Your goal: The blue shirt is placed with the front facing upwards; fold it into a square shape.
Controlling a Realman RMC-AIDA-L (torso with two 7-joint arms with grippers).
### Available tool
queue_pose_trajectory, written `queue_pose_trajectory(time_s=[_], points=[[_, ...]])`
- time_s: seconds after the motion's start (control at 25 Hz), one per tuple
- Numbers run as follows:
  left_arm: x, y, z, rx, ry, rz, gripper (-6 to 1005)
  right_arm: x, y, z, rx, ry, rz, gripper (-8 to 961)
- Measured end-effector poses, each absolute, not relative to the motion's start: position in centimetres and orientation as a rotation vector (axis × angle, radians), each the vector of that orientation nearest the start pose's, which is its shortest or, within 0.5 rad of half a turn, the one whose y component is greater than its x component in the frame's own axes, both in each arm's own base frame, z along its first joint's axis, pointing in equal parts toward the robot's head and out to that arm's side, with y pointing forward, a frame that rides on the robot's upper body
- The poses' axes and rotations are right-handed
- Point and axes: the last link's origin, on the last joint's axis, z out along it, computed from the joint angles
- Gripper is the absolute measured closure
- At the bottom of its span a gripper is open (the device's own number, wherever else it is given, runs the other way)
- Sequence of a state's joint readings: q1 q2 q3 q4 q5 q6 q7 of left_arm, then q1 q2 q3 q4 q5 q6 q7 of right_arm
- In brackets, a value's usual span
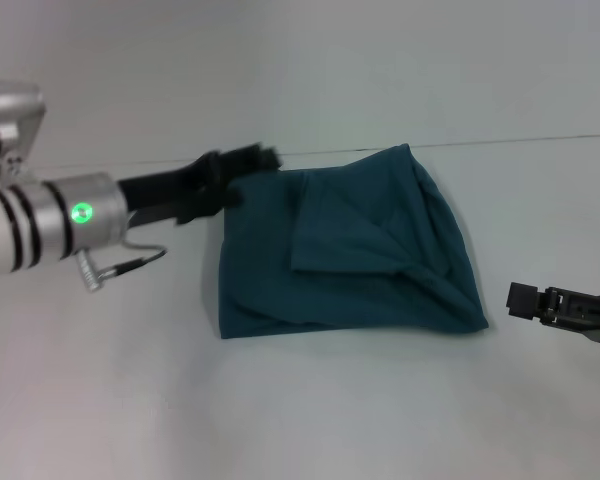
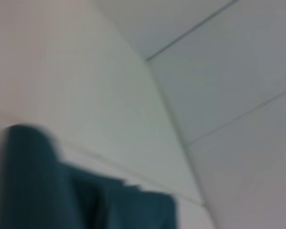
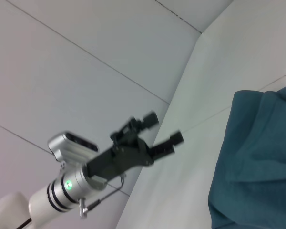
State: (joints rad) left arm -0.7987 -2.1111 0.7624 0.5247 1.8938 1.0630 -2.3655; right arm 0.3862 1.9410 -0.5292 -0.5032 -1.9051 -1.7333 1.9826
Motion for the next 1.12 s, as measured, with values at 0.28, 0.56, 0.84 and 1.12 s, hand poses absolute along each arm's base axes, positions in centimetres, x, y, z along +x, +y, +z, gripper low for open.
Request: queue_pose_trajectory(time_s=[0.28,0.56,0.84,1.12], points=[[-22.2,41.9,-3.5,-2.126,-1.727,-0.648,128,31.9,28.3,5.6,-2.303,1.667,1.080,280],[-23.4,42.0,-3.8,-2.103,-1.680,-0.545,143,32.1,28.2,5.6,-2.302,1.672,1.068,279],[-23.0,42.2,-5.8,-2.104,-1.632,-0.468,157,32.1,28.2,5.5,-2.300,1.674,1.062,279],[-22.2,42.4,-7.1,-2.114,-1.610,-0.441,171,32.2,28.1,5.4,-2.300,1.678,1.058,280]])
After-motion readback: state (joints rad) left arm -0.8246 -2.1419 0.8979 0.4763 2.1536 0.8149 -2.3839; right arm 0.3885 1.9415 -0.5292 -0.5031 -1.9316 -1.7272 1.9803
